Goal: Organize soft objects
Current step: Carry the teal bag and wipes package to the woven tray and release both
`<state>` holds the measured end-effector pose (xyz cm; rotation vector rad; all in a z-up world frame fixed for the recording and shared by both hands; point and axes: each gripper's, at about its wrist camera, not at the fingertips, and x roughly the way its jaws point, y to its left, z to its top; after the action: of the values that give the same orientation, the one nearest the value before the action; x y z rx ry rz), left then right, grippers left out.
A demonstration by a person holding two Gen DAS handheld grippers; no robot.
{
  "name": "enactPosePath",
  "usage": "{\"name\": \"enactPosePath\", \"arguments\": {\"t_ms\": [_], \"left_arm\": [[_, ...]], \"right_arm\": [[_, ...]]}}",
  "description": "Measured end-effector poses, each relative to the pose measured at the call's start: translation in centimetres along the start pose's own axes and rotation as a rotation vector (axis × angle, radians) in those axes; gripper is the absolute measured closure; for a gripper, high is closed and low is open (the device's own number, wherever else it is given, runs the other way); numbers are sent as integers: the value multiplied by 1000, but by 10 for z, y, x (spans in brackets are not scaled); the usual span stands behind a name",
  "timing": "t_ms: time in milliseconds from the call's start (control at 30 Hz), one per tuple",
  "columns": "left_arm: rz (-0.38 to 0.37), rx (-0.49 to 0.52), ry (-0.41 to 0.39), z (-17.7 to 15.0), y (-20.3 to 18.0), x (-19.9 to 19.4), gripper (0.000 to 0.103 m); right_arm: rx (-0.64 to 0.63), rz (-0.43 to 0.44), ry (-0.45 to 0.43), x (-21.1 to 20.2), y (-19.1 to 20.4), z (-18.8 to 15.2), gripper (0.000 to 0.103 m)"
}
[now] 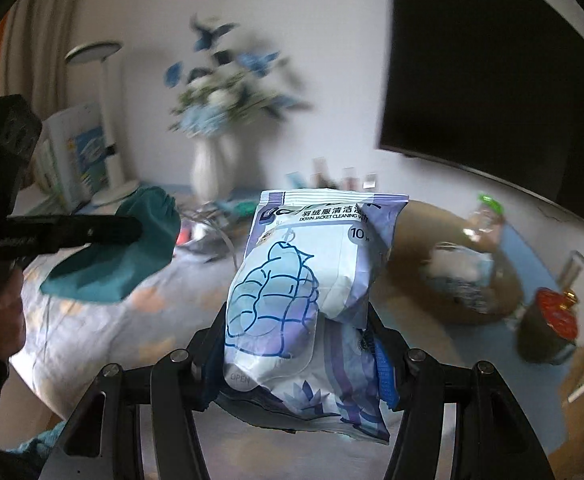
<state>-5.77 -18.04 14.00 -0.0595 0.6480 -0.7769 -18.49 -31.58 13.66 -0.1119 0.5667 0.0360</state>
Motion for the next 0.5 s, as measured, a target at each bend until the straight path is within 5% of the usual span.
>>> {"name": "enactPosePath", "arguments": {"t_ms": [300, 500], "left_arm": [[-59, 130, -31, 67, -76, 60, 89], [-48, 46, -21, 109, -89, 114, 89]], "right_arm": [[125, -142, -25, -17, -81, 3, 45], [214, -261, -27, -7, -135, 34, 45]]}}
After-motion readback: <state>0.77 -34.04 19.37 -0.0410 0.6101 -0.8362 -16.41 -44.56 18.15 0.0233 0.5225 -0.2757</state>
